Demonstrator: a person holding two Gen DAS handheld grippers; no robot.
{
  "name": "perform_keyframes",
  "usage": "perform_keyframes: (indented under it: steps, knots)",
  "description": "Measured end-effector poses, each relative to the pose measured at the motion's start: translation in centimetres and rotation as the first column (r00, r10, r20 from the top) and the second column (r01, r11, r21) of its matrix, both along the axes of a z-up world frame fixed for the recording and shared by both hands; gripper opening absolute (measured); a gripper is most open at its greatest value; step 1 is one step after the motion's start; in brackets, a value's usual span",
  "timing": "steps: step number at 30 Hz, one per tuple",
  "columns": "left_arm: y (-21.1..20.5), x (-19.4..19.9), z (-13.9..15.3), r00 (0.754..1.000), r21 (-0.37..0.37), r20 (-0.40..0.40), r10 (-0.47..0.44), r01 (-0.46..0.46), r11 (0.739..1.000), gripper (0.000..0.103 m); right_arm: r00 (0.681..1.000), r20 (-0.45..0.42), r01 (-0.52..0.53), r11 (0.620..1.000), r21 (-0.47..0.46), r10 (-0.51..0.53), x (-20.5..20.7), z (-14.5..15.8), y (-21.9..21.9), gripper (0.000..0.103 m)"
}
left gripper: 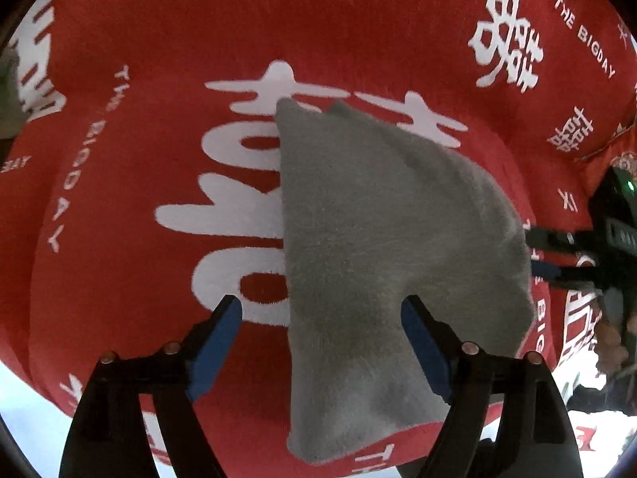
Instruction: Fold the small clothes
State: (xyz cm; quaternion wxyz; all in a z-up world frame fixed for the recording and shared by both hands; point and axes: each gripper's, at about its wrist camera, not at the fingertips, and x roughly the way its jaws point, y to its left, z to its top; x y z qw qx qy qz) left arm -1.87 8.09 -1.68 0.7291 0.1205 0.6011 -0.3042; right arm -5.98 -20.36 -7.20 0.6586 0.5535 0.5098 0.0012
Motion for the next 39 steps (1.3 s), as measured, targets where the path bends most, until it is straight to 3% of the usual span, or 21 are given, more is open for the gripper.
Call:
perform_keyframes:
  steps: [1,2,5,6,7,10,12,15,16,18,20,22,25,27,30,32,34,39]
  knots:
    - [0.2,-0.2,0.6,1.0,-0.002,0.01,0.006,-0.006,1.0,0.097,1.0,0.011,-0.002,1.0,-0.009,0.002,-0.4,0.7,0.4,0.074]
    - [0.2,-0.2,0.9,1.0,0.006,0.019,0.01,-0.01,1.0,0.103,1.0,0.019,-0.001,1.0,-0.018,0.001,-0.9,1.3,0.6,0.074]
    - [0.1,-0.8,2.0,0.998,0.046,0.064,0.001,-0.004,0.999,0.103,1.0,0.005,0.023,0.999,-0.031,-0.022,-0.9,1.5,1.4,0.073]
    - [0.0,-1.0,2.1,0.998,0.063,0.064,-0.008,0.004,0.998,0.103,0.999,-0.015,0.04,0.999,-0.026,-0.041,-0.8,1.0,1.5,0.054]
    - [-0.1,-1.1,2.3,0.998,0.073,0.067,-0.011,0.006,0.997,0.103,0.998,-0.03,0.05,0.998,-0.027,-0.051,-0.7,0.8,1.5,0.017]
    - [0.0,-1.6,3.1,0.996,0.072,0.085,-0.016,0.01,0.997,0.103,1.0,0.002,0.024,0.995,-0.094,-0.024,0.2,2.0,1.7,0.01]
    - [0.4,-1.6,3.4,0.998,0.042,0.063,-0.017,0.015,0.999,0.103,0.999,0.024,-0.029,0.985,-0.173,0.034,0.6,3.0,2.0,0.009]
    - [1.0,-1.4,3.1,1.0,0.021,0.024,-0.001,0.001,1.0,0.103,0.988,-0.095,-0.145,0.94,-0.31,0.122,1.0,1.1,2.6,0.014]
    - [1.0,-1.4,2.8,1.0,0.038,0.024,0.001,-0.002,0.999,0.103,0.984,-0.137,-0.148,0.939,-0.309,0.11,0.7,0.2,2.4,0.035]
    - [1.1,-1.5,2.5,0.999,0.079,0.037,0.005,-0.007,0.997,0.103,0.987,-0.162,-0.07,0.951,-0.303,0.021,-0.6,0.4,1.5,0.059]
    - [1.2,-1.6,2.3,0.999,0.104,0.043,0.003,-0.007,0.995,0.103,0.988,-0.151,-0.035,0.952,-0.303,-0.012,-1.8,1.5,1.5,0.058]
    - [1.4,-1.8,2.3,0.999,0.124,0.043,-0.002,-0.003,0.992,0.103,0.991,-0.133,-0.037,0.949,-0.315,-0.005,-2.8,3.2,2.1,0.051]
    - [1.5,-2.2,2.5,0.999,0.134,0.039,-0.014,0.008,0.991,0.103,0.997,-0.046,-0.068,0.948,-0.31,0.056,-3.6,6.1,4.5,0.034]
    - [1.5,-2.4,2.5,0.999,0.153,0.041,-0.017,0.01,0.988,0.103,0.992,-0.013,-0.124,0.944,-0.307,0.126,-3.4,7.1,6.9,0.034]
    - [1.5,-2.6,2.1,0.999,0.187,0.033,-0.012,0.005,0.982,0.103,0.981,-0.039,-0.193,0.93,-0.314,0.19,-2.5,5.6,9.6,0.034]
    - [1.6,-2.7,1.9,0.999,0.212,0.032,-0.009,0.002,0.977,0.103,0.975,-0.115,-0.219,0.925,-0.311,0.192,-2.5,2.7,10.3,0.034]
    - [1.8,-2.7,1.9,1.0,0.224,0.024,-0.004,-0.001,0.974,0.103,0.975,-0.151,-0.199,0.936,-0.291,0.161,-3.4,0.8,10.0,0.02]
    - [2.1,-3.1,2.3,1.0,0.218,0.009,-0.011,0.009,0.976,0.103,0.986,-0.145,-0.114,0.957,-0.265,0.078,-6.2,1.7,8.8,0.02]
